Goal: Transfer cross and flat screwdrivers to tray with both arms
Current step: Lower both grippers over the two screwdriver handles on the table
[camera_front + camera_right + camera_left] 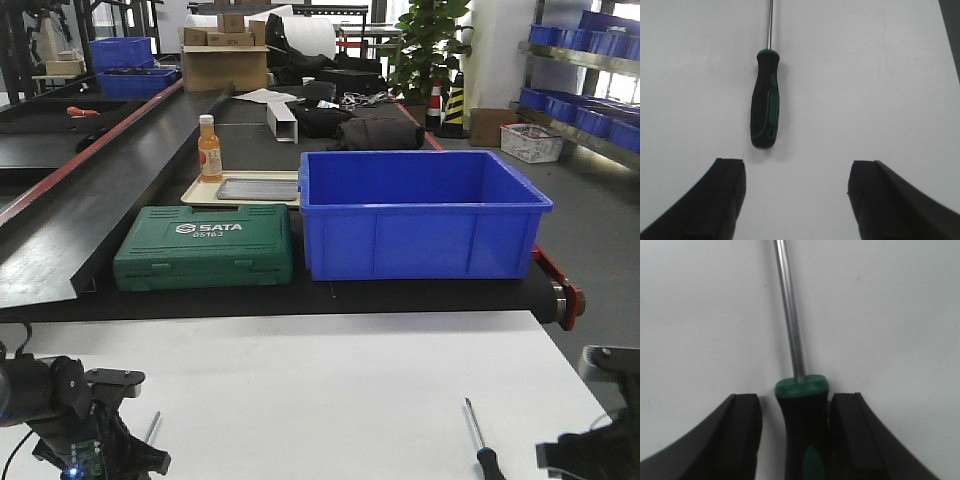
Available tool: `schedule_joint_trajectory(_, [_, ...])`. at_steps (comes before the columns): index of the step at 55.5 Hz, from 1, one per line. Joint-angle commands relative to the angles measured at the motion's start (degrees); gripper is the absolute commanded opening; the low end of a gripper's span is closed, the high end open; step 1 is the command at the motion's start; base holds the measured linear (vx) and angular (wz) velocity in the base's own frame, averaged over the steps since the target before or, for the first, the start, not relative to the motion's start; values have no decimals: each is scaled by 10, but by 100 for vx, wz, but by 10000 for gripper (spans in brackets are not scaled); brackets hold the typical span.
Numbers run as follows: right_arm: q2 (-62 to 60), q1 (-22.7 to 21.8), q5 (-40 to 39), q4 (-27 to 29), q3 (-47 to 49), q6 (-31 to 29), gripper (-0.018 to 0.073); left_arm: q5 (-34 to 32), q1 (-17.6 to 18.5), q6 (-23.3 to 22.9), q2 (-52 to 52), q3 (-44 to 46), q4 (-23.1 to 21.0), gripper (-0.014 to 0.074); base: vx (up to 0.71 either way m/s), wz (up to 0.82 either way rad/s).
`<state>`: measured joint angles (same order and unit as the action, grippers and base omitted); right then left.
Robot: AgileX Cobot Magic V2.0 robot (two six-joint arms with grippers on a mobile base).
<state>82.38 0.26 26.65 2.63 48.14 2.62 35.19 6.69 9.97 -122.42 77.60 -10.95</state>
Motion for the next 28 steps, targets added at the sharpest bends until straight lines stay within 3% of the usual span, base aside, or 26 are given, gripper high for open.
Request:
schedule_joint_trajectory(1, [49,0,-9,-6,75,-11,519,9,3,-2,25,11,-10,325,0,0])
schedule_joint_trajectory(12, [178,38,6,-14,184,-13,519,6,3,-2,25,11,-10,115,0,0])
schedule_joint_trajectory(19, [256,49,33,-32,260,23,519,7,2,-2,25,11,-10,21,0,0])
schedule_joint_trajectory(28, [335,49,95,-47,350,43,519,8,2,-2,25,11,-10,-7,0,0])
